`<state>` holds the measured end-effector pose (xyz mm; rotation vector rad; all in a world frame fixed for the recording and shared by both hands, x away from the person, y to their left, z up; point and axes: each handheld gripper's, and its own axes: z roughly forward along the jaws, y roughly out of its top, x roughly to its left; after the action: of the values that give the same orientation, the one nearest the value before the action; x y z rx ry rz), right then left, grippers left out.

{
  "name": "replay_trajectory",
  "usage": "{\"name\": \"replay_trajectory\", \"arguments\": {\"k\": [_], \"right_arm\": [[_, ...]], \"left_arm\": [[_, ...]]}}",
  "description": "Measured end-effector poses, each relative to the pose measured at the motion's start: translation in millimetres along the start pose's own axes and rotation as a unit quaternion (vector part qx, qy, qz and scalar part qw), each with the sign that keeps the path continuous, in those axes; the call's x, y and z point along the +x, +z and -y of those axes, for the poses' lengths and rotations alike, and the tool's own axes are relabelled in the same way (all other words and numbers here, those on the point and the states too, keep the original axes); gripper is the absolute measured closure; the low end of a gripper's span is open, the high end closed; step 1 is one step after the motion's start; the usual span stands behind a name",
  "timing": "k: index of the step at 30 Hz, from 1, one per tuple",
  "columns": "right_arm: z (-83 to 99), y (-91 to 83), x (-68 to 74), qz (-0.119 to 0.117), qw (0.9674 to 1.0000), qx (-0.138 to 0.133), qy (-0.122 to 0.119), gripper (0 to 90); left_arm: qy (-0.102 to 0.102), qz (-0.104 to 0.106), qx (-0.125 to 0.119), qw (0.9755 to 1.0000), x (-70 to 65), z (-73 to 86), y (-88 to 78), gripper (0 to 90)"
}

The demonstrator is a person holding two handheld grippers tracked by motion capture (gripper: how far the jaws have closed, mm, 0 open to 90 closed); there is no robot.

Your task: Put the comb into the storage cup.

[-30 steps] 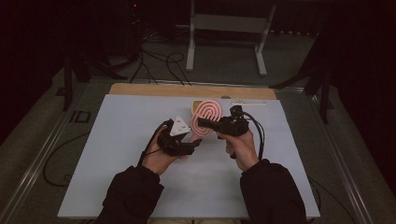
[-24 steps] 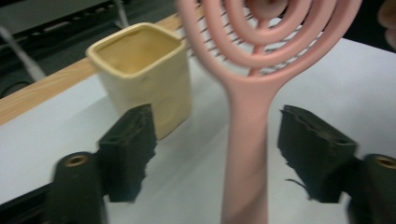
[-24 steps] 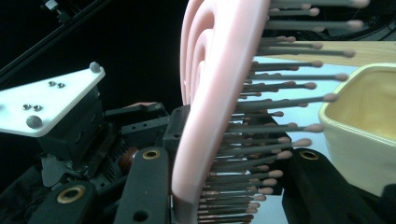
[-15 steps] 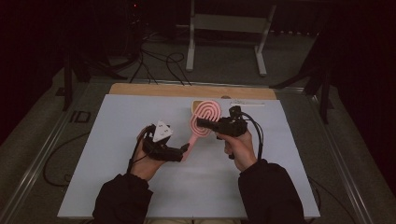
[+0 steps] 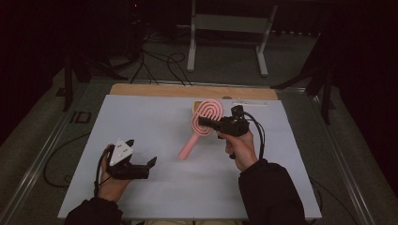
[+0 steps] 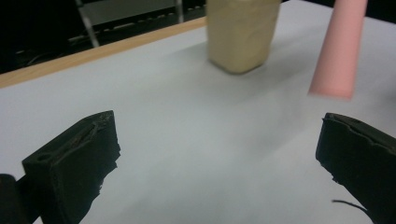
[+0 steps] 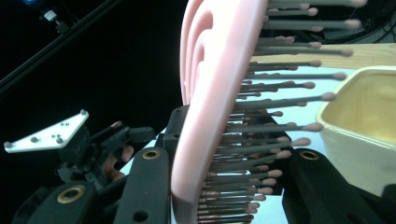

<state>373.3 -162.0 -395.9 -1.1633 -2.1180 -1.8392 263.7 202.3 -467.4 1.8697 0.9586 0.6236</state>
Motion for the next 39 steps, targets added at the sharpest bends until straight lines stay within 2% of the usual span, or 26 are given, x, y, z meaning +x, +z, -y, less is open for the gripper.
{"name": "replay_trajectory", "arguments": {"k": [2,5,11,16,25,31,39], "right_arm": [[-0.8,0.4,0.3,0.0,1.0,-0.002,0.002,64.0],[-2.7,0.3,0.7,0.003,1.0,-0.003,0.0,64.0],[-10.9,-6.4,0.3,0.01,0.9998,-0.018,0.009,64.0],[-21.1,-14.4,0.5,0.02,0.9992,-0.031,0.011,64.0],[-36.0,-26.0,-5.1,0.034,0.9976,-0.055,0.025,64.0],[-39.6,-27.2,-7.2,0.037,0.9971,-0.06,0.027,64.1],[-47.6,-23.5,-5.2,0.037,0.9966,-0.069,0.026,64.0]], "left_arm": [[-0.009,-0.008,-0.001,0.9999,4.2,9.1,-8.2,0.1],[-0.011,-0.019,-0.004,0.9997,5.8,21.9,-18.6,0.1],[-0.001,-0.04,0.0,0.9992,5.6,40.3,-32.1,0.1],[0.002,-0.053,-0.008,0.9986,6.2,43.9,-36.5,0.2],[-0.016,-0.055,-0.015,0.9982,9.9,47.4,-36.7,0.2],[-0.029,-0.059,-0.022,0.9976,10.5,48.8,-36.5,0.2],[-0.023,-0.056,-0.015,0.998,7.7,50.5,-33.6,0.2]]}}
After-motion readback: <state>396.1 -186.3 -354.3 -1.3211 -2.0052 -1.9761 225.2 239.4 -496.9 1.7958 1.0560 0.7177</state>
